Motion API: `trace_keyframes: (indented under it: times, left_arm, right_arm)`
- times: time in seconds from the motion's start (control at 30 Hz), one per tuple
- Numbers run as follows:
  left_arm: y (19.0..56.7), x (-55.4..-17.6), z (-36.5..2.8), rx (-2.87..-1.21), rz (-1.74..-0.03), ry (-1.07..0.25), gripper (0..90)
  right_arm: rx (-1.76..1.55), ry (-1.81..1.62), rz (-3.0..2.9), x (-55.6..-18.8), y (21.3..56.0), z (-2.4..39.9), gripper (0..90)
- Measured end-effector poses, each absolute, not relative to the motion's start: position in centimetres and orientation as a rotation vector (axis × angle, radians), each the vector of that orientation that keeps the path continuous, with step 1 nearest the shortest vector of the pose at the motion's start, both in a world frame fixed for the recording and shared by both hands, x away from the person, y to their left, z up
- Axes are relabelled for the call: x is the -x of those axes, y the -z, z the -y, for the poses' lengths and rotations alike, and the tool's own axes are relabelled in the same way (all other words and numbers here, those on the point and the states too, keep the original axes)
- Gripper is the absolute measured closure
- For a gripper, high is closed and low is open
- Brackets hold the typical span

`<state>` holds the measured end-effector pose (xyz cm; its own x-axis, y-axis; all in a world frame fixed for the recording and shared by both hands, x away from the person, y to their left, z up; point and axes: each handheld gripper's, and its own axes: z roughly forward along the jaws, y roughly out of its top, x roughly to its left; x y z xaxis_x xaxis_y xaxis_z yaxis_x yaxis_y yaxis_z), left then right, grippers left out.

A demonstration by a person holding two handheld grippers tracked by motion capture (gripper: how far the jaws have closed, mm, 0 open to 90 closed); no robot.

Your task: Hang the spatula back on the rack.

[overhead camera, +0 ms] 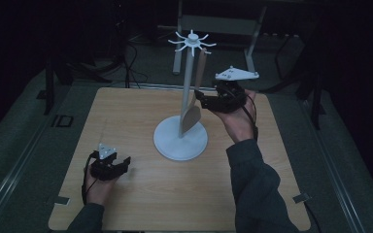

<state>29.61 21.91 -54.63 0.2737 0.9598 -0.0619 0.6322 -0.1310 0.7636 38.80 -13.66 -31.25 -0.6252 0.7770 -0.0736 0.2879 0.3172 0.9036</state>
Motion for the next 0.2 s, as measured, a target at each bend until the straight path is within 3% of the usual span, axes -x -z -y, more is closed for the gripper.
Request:
trace_keyframes:
  times: [0.2]
  left_arm:
    - [54.6,-29.6,-21.9,-1.848,-1.439,-0.601,41.4]
  right_arm:
    - [-0.93,-1.233,-2.097,-37.5,32.5,15.0,28.5]
